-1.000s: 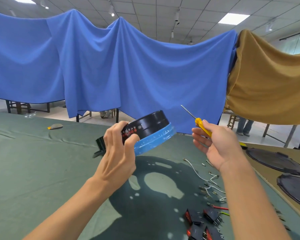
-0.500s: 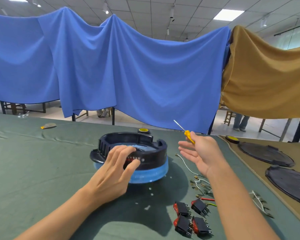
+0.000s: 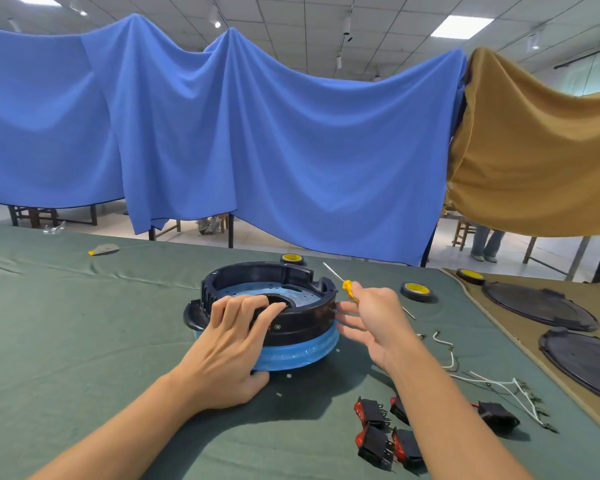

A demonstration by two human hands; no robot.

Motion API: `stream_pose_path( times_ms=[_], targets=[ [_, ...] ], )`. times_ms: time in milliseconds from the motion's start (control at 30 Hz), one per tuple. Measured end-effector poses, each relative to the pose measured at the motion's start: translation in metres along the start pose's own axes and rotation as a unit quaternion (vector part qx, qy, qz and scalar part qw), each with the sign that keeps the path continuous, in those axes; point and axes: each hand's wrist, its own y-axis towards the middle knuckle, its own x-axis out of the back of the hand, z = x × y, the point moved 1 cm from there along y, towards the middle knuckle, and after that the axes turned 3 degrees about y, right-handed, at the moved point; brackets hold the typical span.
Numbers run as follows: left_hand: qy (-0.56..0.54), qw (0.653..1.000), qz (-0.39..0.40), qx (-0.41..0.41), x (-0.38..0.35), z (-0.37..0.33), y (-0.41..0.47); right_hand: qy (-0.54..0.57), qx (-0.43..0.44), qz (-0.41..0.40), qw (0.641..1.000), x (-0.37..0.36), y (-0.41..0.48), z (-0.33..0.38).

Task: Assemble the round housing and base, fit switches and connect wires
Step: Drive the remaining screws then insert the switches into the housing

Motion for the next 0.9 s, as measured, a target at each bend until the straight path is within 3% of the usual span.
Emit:
stream_pose_path(
  times_ms=[433,700,900],
  targets=[
    [-0.045,0.997,0.061,0.031,0.008,0.003,-0.004,-0.022,0.013,-0.024,0.999,-0.009,0.001,-0.011],
    [-0.057,0.99,-0.022,0.128,0.0,-0.005,0.002,-0.071,0.028,-0.021,0.997,-0.008,0.003,-0.011],
    [-0.025,0.989,-0.072,0.129,0.005,-0.015,0.01,-0.041,-0.017,0.046,0.998,-0.01,0.002,-0.011]
  ],
)
